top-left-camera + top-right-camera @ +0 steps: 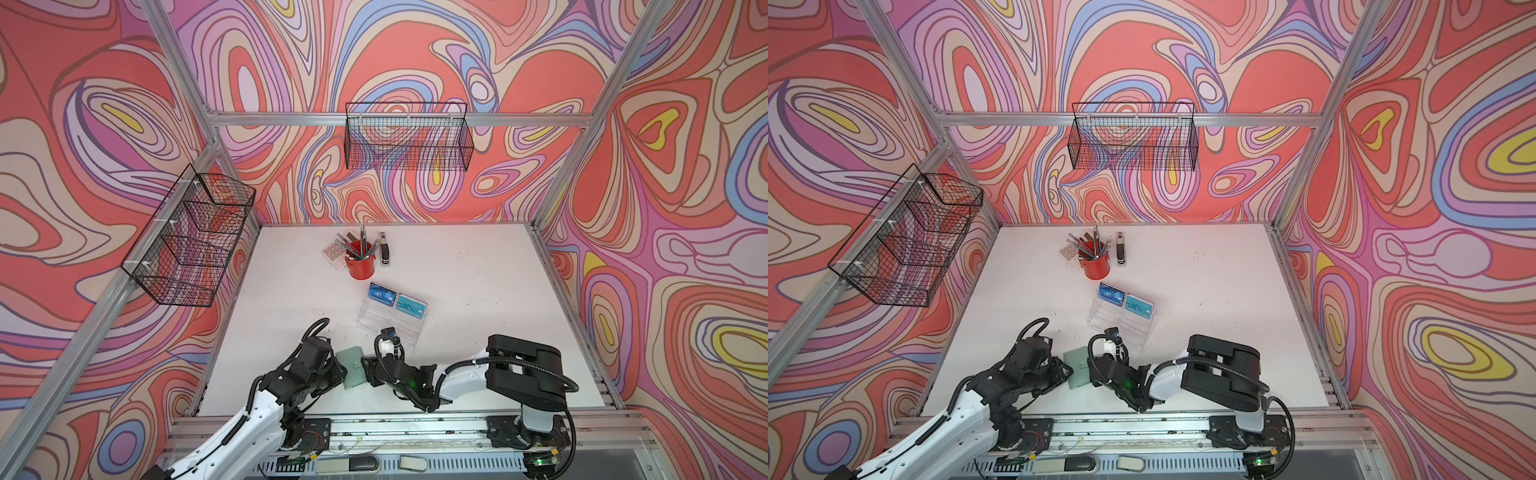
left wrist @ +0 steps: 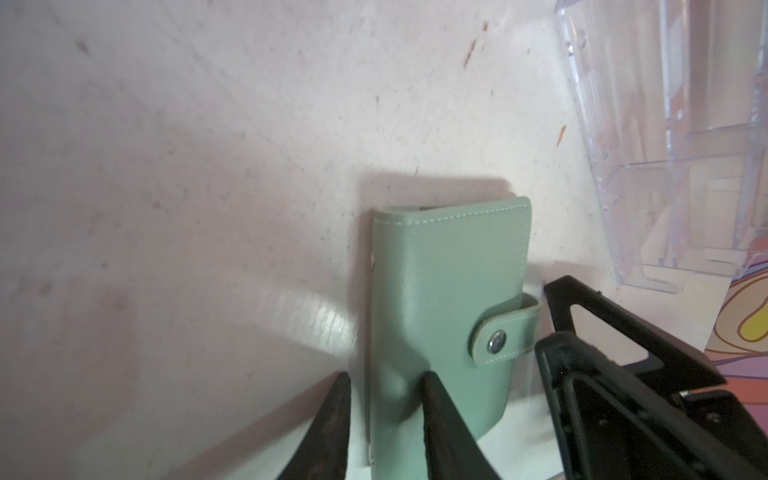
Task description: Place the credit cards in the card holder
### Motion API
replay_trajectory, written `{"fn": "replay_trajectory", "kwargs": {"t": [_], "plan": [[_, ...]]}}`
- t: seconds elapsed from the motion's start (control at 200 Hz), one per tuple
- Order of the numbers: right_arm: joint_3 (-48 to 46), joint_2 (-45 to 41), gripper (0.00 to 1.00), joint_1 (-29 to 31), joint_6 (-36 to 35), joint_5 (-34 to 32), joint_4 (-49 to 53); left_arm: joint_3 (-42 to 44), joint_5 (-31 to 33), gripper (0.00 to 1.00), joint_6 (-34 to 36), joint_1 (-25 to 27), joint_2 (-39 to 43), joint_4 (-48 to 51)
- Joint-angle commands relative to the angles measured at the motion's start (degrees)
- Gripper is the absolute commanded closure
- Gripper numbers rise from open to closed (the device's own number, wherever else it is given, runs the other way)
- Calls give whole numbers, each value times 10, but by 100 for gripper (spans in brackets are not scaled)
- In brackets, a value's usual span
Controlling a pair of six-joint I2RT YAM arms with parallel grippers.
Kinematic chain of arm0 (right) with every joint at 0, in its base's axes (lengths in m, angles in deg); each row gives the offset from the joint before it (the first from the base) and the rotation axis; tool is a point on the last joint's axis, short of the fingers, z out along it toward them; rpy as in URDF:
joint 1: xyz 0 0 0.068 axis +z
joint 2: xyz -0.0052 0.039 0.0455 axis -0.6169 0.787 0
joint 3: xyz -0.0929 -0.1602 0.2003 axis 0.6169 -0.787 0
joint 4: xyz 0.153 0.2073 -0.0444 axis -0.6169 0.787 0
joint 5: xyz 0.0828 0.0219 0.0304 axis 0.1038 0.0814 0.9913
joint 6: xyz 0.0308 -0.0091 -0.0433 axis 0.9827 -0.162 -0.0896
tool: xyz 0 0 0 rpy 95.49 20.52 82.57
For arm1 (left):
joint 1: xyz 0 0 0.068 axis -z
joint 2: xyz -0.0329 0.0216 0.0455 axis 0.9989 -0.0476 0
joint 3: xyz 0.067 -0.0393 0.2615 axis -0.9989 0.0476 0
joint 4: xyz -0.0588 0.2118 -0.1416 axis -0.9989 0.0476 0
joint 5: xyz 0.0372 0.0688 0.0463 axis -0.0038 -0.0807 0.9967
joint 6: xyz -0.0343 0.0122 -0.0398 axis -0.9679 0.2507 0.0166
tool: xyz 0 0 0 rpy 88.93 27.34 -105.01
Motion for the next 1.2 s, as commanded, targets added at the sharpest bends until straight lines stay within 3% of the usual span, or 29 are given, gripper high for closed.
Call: {"fn": "replay_trajectory", "kwargs": {"t": [0.0, 0.556, 0.841, 0.926, 1.026, 1.197], "plan": [[-8, -7, 39, 4, 1, 7, -2, 7, 26, 68, -6, 2, -29, -2], [4, 18, 41, 5, 29, 19, -2, 14, 9, 71, -19, 16, -105, -108], [7, 45, 45, -20, 53, 72, -33, 9, 21, 70, -17, 23, -122, -114], [5, 45, 50, -22, 53, 77, -46, 12, 21, 70, -15, 23, -132, -140], [8, 46, 68, -21, 50, 79, -55, 9, 18, 71, -10, 23, -149, -149], [15, 39, 90, -23, 47, 73, -51, -16, 36, 71, 7, 23, -155, -127]]}}
